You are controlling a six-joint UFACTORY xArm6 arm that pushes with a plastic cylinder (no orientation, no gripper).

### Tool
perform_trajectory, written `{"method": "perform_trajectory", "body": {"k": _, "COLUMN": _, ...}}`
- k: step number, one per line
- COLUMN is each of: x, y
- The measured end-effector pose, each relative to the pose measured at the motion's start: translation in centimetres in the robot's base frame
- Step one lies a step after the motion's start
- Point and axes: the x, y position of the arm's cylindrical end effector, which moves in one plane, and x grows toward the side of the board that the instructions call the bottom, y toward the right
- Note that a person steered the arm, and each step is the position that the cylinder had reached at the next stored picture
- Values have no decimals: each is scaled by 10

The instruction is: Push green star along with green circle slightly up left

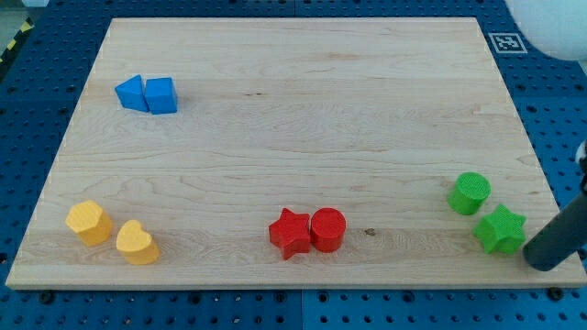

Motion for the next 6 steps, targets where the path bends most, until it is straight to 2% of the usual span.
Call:
{"method": "perform_trajectory", "body": {"k": 4, "x": -4, "y": -9}}
{"method": "perform_trajectory", "body": {"k": 6, "x": -22, "y": -57}}
